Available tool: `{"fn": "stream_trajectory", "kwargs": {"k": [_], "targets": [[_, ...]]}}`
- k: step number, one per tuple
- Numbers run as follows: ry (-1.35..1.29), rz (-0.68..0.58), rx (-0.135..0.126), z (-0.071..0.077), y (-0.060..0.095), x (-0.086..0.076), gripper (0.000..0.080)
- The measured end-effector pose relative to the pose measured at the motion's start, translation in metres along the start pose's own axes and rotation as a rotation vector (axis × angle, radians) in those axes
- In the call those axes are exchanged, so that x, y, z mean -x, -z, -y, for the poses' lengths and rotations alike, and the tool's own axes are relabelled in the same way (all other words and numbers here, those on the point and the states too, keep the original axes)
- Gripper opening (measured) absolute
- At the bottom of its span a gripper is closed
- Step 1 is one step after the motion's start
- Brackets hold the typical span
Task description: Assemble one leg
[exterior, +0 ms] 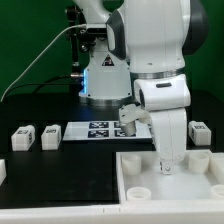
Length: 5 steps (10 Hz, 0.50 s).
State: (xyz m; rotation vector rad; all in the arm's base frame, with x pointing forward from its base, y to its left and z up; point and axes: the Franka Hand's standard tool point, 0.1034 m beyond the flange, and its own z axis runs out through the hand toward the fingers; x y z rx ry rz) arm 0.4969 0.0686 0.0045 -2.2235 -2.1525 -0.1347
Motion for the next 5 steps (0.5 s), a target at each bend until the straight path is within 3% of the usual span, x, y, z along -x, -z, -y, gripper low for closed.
{"fn": "stream_trajectory", "kwargs": {"k": [1,2,5], "targets": [[0.0,0.0,0.0,0.0,0.0,0.0001,0.0604],[0.0,0.0,0.0,0.0,0.0,0.0002,0.0639],[-0.001,0.0,0.0,-0.0001,0.0,0.0004,0.0648]]}}
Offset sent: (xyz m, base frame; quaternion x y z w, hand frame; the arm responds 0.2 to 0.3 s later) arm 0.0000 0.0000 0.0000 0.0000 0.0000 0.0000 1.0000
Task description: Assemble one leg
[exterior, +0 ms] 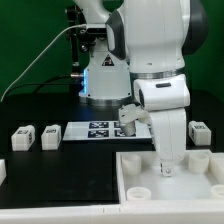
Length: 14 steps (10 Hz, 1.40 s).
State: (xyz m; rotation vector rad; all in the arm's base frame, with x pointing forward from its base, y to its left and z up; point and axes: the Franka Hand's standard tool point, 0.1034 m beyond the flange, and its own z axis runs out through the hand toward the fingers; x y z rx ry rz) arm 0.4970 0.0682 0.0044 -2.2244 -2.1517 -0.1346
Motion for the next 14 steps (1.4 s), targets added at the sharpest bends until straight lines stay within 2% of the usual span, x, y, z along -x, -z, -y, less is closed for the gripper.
{"fn": "stream_trajectory", "kwargs": {"k": [3,4,6,7,10,11,12,14], "targets": [[-0.001,0.0,0.001,-0.001,0.001,0.001,0.0649],[-0.033,0.003,0.014,-0.004,0.008,0.003,0.0649],[-0.109,0.009,0.023,0.005,0.025,-0.003,0.0649],[-0.21,0.006,0.024,0.011,0.031,-0.01,0.0649],[-0.714,-0.013,0.007,0.03,0.042,-0.055,0.0649],[-0.83,-0.023,0.014,0.034,0.045,-0.073,0.0649],[-0.887,-0.031,0.019,0.038,0.045,-0.083,0.0649],[-1.081,-0.042,0.003,0.038,0.044,-0.082,0.0649]]}}
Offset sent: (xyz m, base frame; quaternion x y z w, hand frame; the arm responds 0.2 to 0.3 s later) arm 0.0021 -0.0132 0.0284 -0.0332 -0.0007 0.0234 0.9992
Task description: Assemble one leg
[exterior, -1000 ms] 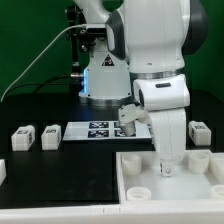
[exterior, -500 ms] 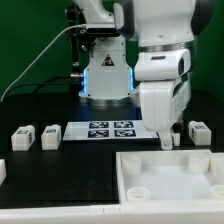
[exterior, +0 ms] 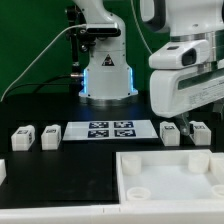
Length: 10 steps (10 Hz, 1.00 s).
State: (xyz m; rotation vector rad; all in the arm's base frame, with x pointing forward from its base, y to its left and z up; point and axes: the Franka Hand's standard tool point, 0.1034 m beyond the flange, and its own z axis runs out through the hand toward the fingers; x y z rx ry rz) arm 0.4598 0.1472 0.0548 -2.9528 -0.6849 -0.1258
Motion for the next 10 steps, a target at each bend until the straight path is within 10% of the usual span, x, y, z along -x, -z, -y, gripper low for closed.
{"fn": "stream_trajectory", "kwargs": {"k": [4,7,10], "targets": [[-0.423,0.014,-0.023,0.028,-0.008,0.002,0.0649],[-0.347,0.034,-0.023,0.023,-0.008,0.003,0.0649],[-0.416,0.375,-0.056,0.039,-0.009,0.016,0.0649]]}}
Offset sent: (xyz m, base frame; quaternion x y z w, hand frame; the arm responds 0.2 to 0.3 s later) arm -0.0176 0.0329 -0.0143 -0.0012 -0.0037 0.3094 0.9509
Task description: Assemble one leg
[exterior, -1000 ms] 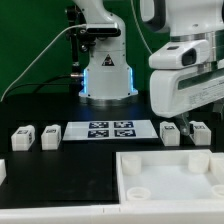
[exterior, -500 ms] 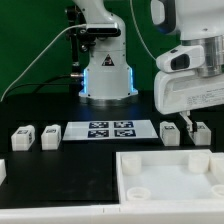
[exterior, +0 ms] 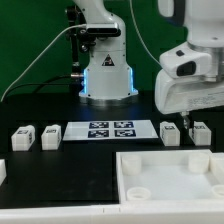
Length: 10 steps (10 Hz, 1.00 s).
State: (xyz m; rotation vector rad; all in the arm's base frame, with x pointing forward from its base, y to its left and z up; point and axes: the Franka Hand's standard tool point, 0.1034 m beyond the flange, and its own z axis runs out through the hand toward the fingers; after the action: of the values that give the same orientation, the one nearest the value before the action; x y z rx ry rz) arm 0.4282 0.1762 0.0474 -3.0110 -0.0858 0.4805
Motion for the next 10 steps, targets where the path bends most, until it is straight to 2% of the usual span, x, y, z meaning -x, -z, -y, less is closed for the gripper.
{"fn": "stream_trajectory", "kwargs": {"k": [1,2,5,6,7,10], "targets": [[-0.02,0.119,0.004,0.0017,-0.0052,0.002,0.0649],[-0.034,0.189,-0.012,0.0019,-0.0097,-0.003,0.0649],[-0.022,0.409,-0.01,0.0004,-0.012,0.0043,0.0649],[-0.022,0.454,-0.013,0.0008,-0.0138,0.0017,0.0649],[-0.023,0.431,-0.017,0.0017,-0.0146,-0.0034,0.0649],[-0.023,0.429,-0.016,0.0015,-0.0145,-0.0026,0.0649]]}}
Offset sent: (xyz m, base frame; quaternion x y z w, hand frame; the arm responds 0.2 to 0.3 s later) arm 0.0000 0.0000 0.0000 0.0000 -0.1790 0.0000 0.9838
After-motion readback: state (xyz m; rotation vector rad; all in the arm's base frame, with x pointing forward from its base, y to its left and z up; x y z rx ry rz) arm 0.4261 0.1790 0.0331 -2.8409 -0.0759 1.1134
